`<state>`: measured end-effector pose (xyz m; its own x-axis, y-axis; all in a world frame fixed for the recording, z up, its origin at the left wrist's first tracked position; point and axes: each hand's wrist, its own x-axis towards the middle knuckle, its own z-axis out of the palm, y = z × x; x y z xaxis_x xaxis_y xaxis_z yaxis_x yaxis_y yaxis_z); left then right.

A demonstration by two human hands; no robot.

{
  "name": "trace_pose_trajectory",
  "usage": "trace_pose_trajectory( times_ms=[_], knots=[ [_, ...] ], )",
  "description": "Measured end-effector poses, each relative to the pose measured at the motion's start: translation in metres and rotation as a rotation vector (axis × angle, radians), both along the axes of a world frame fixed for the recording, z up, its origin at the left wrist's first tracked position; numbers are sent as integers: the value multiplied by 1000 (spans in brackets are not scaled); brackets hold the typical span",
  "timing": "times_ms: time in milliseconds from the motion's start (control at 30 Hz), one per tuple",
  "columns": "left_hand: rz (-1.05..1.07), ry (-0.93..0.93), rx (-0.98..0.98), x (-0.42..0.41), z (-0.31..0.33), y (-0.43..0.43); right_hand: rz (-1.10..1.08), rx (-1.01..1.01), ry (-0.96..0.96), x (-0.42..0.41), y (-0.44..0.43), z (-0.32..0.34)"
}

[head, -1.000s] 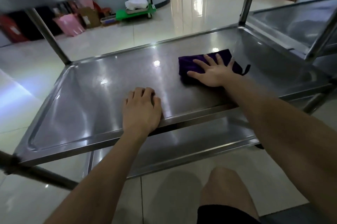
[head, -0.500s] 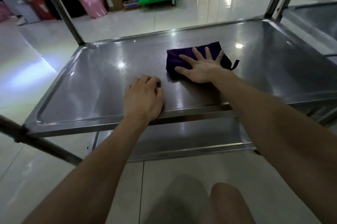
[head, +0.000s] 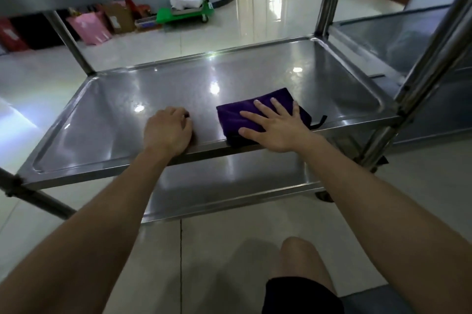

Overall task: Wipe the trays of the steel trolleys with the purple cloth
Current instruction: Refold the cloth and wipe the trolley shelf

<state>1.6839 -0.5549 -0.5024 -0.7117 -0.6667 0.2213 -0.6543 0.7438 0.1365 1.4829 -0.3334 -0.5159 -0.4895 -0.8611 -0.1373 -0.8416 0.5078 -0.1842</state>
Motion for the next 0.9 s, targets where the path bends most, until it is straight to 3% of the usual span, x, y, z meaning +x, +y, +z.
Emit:
trace_pose_trajectory(
  times_ms=[233,533,733,900],
  knots=[
    [-99,90,115,-58,-2,60,-21,-44,-14,-13,0,-3],
    [-109,12,40,-62,-8,52,-290,7,-45,-147,53,-9],
    [-124,-37,-31,-66,-12,53,-374,29,-36,-199,4,4],
    [-114,-26,-22,-67,-11,54,-317,81,-47,-191,-68,13]
  ],
)
